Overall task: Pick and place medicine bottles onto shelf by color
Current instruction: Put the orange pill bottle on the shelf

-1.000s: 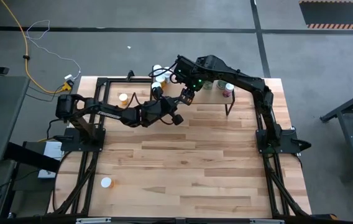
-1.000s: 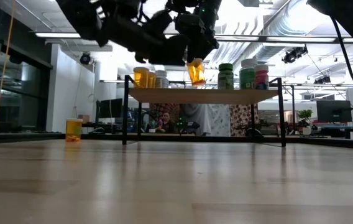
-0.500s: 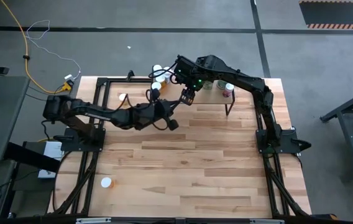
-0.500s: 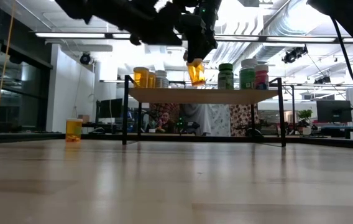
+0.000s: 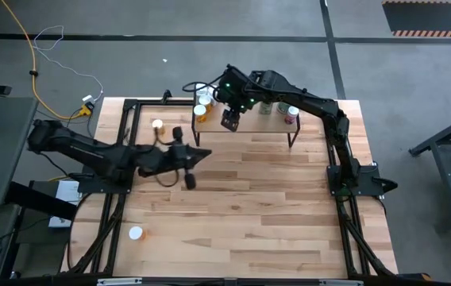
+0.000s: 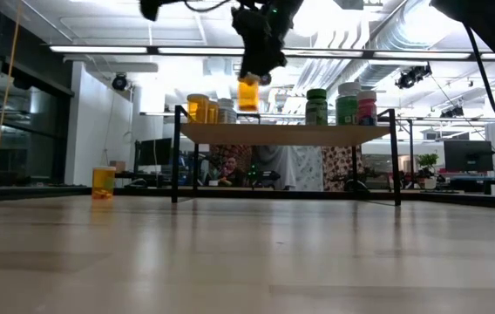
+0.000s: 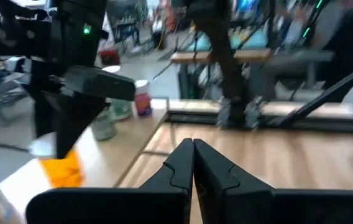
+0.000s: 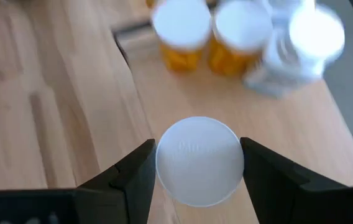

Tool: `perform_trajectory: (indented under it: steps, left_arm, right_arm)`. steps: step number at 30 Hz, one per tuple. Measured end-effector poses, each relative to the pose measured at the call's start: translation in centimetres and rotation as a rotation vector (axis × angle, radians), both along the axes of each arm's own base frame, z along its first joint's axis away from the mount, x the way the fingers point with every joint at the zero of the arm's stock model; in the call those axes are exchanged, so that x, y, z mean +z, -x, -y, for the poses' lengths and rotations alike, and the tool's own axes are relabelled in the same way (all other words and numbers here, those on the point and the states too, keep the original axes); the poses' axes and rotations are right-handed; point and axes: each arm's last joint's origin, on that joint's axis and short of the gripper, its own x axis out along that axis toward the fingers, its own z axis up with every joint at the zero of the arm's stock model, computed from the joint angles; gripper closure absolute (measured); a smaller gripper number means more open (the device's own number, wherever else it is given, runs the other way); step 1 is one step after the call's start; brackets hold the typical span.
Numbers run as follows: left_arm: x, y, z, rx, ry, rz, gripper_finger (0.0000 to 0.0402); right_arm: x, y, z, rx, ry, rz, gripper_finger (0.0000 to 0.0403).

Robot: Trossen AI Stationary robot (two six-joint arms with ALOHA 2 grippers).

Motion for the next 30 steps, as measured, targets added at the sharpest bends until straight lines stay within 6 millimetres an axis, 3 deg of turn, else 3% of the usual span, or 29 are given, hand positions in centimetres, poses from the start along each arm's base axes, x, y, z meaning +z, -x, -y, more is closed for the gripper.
perform_trajectory:
  steps: [11,17,22,30]
  left_arm:
    - [-3.4,4.6,1.4,-0.087,0.094,0.283,0.0401]
    - [-2.8,5.1,1.7,-0.114,0.096,0.317,0.0401]
    - [-2.9,5.2,2.0,-0.127,0.097,0.314,0.0401]
    - [-2.9,5.1,2.0,-0.127,0.097,0.314,0.0401]
  right_arm:
    - [0.5,-0.8,0.2,-0.003,0.007,0.099,0.0205]
    - [-1.4,-1.9,0.6,-0.022,0.004,0.133,0.0205]
    - [-2.4,-1.7,1.1,-0.043,-0.013,0.099,0.0205]
    - [-2.8,-1.8,1.5,-0.063,-0.003,0.100,0.0205]
